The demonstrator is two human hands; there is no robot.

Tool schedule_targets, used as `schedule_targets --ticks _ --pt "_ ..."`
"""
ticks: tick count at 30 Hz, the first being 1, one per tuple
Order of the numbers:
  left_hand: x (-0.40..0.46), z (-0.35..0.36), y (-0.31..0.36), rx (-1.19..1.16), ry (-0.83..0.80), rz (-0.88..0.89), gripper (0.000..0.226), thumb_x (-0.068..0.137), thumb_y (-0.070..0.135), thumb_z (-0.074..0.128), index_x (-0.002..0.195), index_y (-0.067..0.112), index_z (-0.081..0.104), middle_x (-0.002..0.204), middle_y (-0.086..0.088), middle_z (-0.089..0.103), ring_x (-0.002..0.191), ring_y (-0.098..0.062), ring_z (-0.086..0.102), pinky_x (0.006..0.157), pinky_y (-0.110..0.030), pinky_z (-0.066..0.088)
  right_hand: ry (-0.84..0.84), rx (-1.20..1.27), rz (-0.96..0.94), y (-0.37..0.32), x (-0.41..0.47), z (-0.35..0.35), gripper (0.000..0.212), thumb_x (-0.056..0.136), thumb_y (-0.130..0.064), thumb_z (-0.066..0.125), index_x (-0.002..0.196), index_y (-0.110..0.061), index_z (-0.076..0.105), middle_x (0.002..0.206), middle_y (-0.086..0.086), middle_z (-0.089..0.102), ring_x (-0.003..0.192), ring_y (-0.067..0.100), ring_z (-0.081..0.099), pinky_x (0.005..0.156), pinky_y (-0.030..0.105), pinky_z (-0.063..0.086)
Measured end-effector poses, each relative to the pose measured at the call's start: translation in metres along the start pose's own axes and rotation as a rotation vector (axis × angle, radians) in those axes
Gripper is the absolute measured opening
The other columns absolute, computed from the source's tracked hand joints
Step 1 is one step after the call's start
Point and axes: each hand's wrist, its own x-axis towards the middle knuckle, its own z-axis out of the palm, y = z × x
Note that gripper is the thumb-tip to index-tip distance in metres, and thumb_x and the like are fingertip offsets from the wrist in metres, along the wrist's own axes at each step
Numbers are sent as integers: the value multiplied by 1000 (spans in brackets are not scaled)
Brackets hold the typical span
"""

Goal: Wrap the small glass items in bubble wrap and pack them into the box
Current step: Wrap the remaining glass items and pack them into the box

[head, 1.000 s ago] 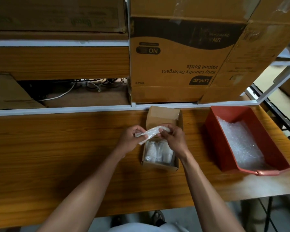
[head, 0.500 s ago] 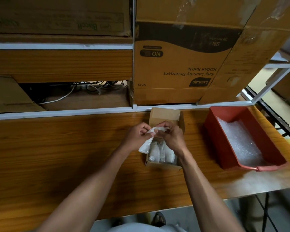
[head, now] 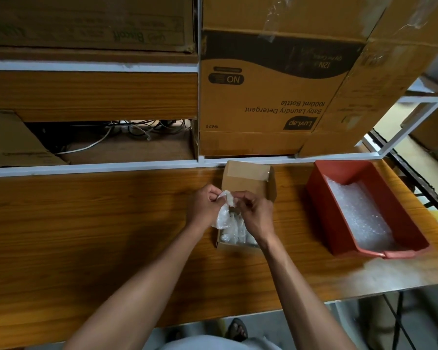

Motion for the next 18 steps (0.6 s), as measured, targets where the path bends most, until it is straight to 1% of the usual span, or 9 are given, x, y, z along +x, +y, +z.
schedule_targets --ticks 2,4,6,8,10,13,15,17,18 --pt "-1 4 -2 -9 -25 -5 12 94 27 79 96 32 69 96 12 75 85 -4 70 75 -29 61 23 -4 -3 2 1 -1 21 98 -7 70 109 -20 82 99 -14 80 91 2 76 83 34 65" --pt "-3 7 -3 -43 -36 5 8 96 30 76 98 33 69 100 10 76 88 -1 70 77 -25 59 36 2 -3 1 2 -2 21 97 -4 70 104 -20 82 91 -14 79 83 3 75 74 28 64" --pt "-7 8 -2 -93 -55 13 11 94 36 79 99 33 69 97 13 76 86 2 70 75 -21 57 38 6 -19 3 3 -2 18 97 -5 71 100 -20 81 84 -13 78 74 5 74 65 23 58" --pt "-9 8 0 -113 -88 -4 18 91 37 83 101 29 70 94 15 74 85 3 70 71 -18 54 24 1 -30 8 5 -3 17 97 -6 72 98 -20 81 83 -13 77 71 5 73 63 19 55" --pt "-7 9 -2 -87 -102 -36 21 91 33 83 106 24 70 97 12 73 88 0 69 70 -19 52 -16 -25 -37 14 8 -4 19 97 -4 71 101 -20 81 88 -15 78 77 2 74 66 18 56" --pt "-3 9 -8 -87 -94 -92 16 94 23 80 104 25 67 97 10 71 91 -3 67 71 -22 51 -98 -78 -6 29 8 -5 24 99 -1 67 104 -19 81 95 -14 79 87 -1 74 77 19 59" --pt "1 8 -13 -86 -74 -121 15 95 21 79 104 25 67 98 9 70 92 -6 67 71 -23 51 -104 -165 -6 38 4 -2 26 96 2 67 103 -20 81 98 -14 79 90 -1 72 80 21 59" --pt "4 6 -20 -95 -57 -151 15 95 20 78 107 21 68 101 5 71 95 -10 68 75 -26 54 -139 -273 -2 46 -1 4 24 92 0 72 105 -19 79 106 -10 78 94 3 70 82 25 56" --pt "7 6 -23 -107 -57 -169 16 95 19 78 109 19 69 104 2 72 95 -12 68 79 -29 57 -185 -333 -3 49 -4 7 26 90 -3 76 111 -19 78 114 -8 77 100 6 69 87 26 56"
